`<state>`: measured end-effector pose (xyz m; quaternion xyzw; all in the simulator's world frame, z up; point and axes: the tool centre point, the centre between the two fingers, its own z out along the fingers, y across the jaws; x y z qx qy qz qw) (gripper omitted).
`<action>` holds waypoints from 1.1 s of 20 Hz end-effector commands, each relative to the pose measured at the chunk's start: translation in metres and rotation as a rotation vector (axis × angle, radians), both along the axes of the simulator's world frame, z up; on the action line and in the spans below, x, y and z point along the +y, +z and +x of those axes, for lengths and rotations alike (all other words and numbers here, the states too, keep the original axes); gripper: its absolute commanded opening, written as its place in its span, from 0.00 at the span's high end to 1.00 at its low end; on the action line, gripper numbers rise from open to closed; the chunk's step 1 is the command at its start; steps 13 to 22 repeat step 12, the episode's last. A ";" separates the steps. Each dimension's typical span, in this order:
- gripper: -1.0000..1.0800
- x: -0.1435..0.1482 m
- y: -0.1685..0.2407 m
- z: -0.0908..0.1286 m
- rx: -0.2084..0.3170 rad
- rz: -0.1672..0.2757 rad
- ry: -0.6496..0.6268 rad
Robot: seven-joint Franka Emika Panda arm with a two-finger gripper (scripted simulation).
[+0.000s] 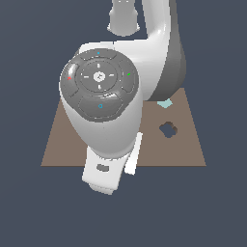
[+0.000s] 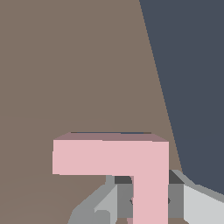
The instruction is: Insert a designated object into the corresponding slot on a board.
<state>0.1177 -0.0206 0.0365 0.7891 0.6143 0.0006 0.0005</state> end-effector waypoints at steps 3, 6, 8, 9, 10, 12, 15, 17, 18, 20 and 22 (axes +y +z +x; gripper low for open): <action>0.04 0.000 -0.006 -0.001 0.001 0.000 0.002; 0.04 0.000 -0.006 -0.001 0.001 0.000 0.002; 0.04 0.000 -0.006 -0.001 0.001 0.000 0.002; 0.04 0.000 -0.006 -0.001 0.001 0.000 0.002; 0.04 0.000 -0.006 -0.001 0.001 0.000 0.002; 0.04 0.000 -0.006 -0.001 0.001 0.000 0.002; 0.04 0.000 -0.006 -0.001 0.001 0.000 0.002; 0.04 0.000 -0.006 -0.001 0.001 0.000 0.002; 0.04 0.000 -0.006 -0.001 0.001 0.000 0.002; 0.04 0.000 -0.006 -0.001 0.001 0.000 0.002; 0.04 0.000 -0.006 -0.001 0.001 0.000 0.002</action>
